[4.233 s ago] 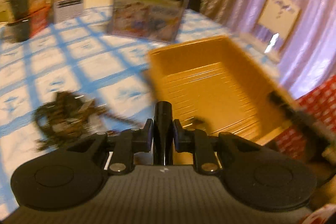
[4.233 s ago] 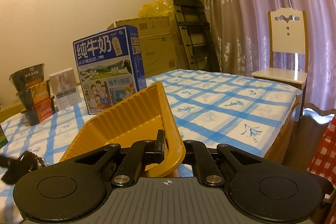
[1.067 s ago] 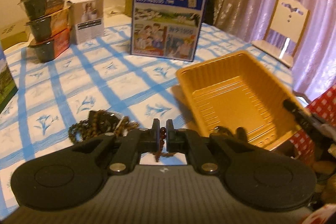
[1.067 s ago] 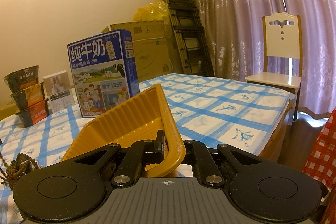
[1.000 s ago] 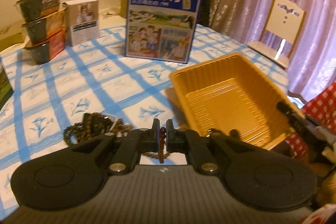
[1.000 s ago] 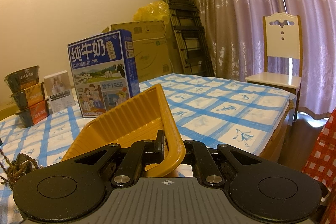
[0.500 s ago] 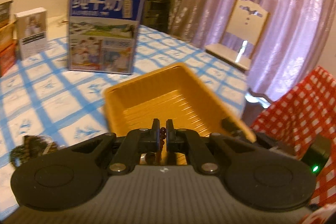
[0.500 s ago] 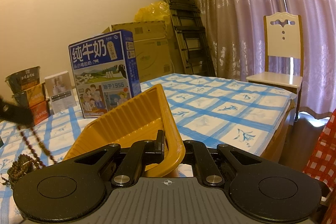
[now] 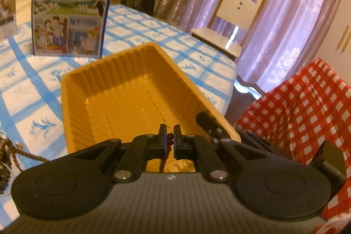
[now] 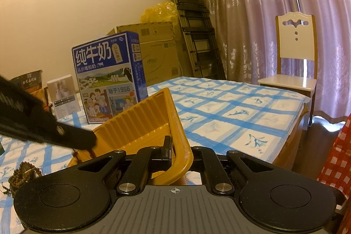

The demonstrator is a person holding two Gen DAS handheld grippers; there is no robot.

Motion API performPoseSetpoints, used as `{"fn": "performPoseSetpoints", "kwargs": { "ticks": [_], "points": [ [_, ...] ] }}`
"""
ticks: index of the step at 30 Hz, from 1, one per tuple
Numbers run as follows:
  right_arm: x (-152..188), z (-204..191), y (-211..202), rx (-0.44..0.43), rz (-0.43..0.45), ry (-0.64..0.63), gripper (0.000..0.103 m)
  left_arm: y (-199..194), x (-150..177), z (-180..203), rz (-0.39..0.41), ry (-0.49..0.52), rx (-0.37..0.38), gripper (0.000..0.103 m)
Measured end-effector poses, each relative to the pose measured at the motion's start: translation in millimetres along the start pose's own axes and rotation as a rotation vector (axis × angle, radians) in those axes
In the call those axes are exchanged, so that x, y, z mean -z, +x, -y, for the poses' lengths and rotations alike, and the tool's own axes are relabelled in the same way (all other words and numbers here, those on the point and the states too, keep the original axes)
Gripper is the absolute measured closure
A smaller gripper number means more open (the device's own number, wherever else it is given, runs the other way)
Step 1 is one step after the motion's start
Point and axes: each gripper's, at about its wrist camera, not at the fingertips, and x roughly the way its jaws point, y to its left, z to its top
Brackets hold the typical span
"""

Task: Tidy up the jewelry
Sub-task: 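Carry the red bead bracelet into the orange tray and release it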

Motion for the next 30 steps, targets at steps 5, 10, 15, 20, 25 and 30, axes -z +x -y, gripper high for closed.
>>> {"fn": "performPoseSetpoints", "kwargs": {
  "ticks": [5,10,15,20,25,30],
  "points": [
    [0,-1,1,0.000,0.000,0.001,0.096,12,7,0,-0.039,0.001,0.002,0.099],
    [0,-1,0,0.000,0.000,0.001,0.096,15,10,-3,-0.045,-0.007,0.001,0.096],
    [0,1,0,0.000,0.000,0.001,0.096,7,9,-5,-0.017,-0.020,-0.005,0.085],
    [0,0,0,0.000,0.000,0.001,0.096,-13,11,-15,0.018,-0.028,-0.052,0.077],
    [0,1,0,0.000,0.000,0.002,0.096,-44,18,-42,0.060,-0.043,-0.158,0.069],
    [0,1,0,0.000,0.001,0.002,0.096,-75,37,-76,0.077,-0.059,-0.318,0.066]
  ]
}}
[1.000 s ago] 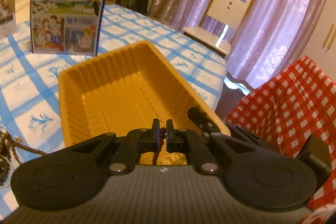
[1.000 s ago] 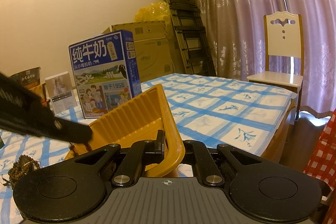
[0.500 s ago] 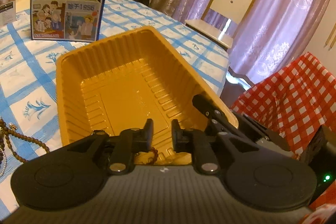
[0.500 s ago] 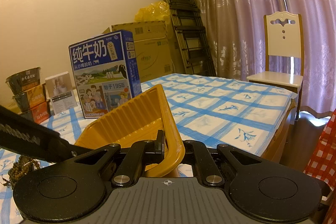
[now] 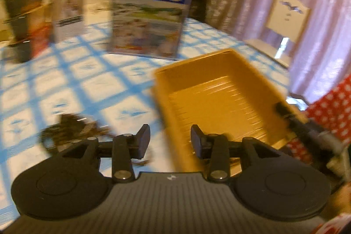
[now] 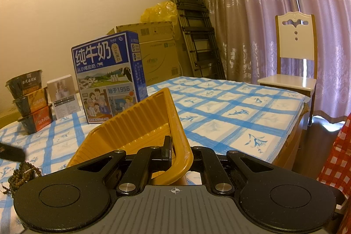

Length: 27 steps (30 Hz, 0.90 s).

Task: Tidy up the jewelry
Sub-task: 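Carry the red bead bracelet into the orange tray and release it, then grasp a dark wooden bead strand from the pile with the left tool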

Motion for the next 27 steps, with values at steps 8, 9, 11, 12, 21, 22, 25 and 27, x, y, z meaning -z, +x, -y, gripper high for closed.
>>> {"fn": "performPoseSetpoints", "kwargs": {
  "ticks": [8,9,11,12,21,22,25,27],
  "points": [
    [1,-5,1,0.001,-0.003,0.001,0.096,-3,48,-52,-0.107,-0.082,-0.169,0.066],
    [1,-4,1,0.002,-0.003,0.003,0.096,-4,51,-56,-0.111,-0.076,-0.181,0.066],
    [2,-6,2,0.004,-0.004,0.004,0.096,-6,55,-59,-0.110,-0.059,-0.204,0.066],
    [3,-4,2,0.005,-0.004,0.005,0.096,-6,55,-59,-0.107,-0.053,-0.211,0.066],
    [4,-5,2,0.005,-0.004,0.007,0.096,-4,57,-61,-0.072,-0.006,-0.228,0.066],
    [3,-4,2,0.004,-0.004,0.006,0.096,-3,56,-61,-0.071,0.004,-0.226,0.066],
    [3,-4,2,0.005,-0.004,0.007,0.096,1,53,-62,-0.063,0.016,-0.224,0.067],
    [3,-4,2,0.004,-0.004,0.007,0.096,1,52,-63,-0.058,0.017,-0.223,0.067]
  ]
}}
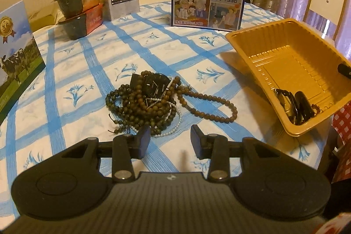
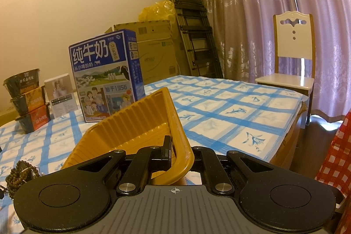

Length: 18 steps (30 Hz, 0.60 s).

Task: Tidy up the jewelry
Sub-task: 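Grasp a dark wooden bead strand from the pile with the left tool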

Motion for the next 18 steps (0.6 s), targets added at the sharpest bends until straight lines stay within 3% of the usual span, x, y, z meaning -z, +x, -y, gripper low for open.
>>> {"fn": "performPoseSetpoints", "kwargs": {
  "ticks": [7,18],
  "points": [
    [0,-1,0,0.000,0.000,0.000,0.096,3,2,-5,-0.014,0.010,-0.008,0.074],
    [0,0,0,0.000,0.000,0.000,0.096,18,-9,-22,-0.004,0.015,-0.048,0.077]
  ]
}}
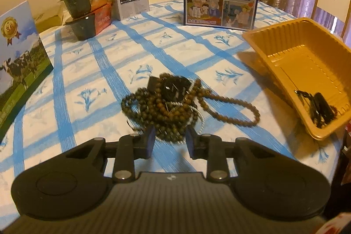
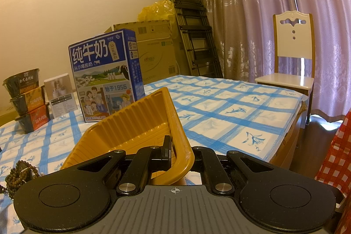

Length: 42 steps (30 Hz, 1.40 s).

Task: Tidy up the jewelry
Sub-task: 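Grasp a dark wooden bead strand from the pile with the left tool, then lift the wooden bead strand with the left tool toward the tray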

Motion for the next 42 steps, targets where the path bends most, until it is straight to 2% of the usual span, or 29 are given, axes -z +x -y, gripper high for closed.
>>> {"fn": "performPoseSetpoints", "kwargs": {
  "ticks": [9,23,29,35,42],
  "points": [
    [0,0,0,0.000,-0.001,0.002,0.096,39,-30,-16,0.005,0.007,-0.014,0.084],
    [5,7,1,0.001,-0.004,0.006,0.096,50,-38,7,0.005,0.052,0.122,0.086],
    [5,7,1,0.001,-0.004,0.006,0.096,59,-38,2,-0.019,0.023,0.162,0.102],
    [5,8,1,0.001,-0.004,0.005,0.096,42,-47,-13,0.017,-0.036,0.176,0.102],
    [6,10,2,0.001,-0.006,0.011,0.096,-16,-80,-45,0.145,-0.074,0.148,0.102]
  ]
}}
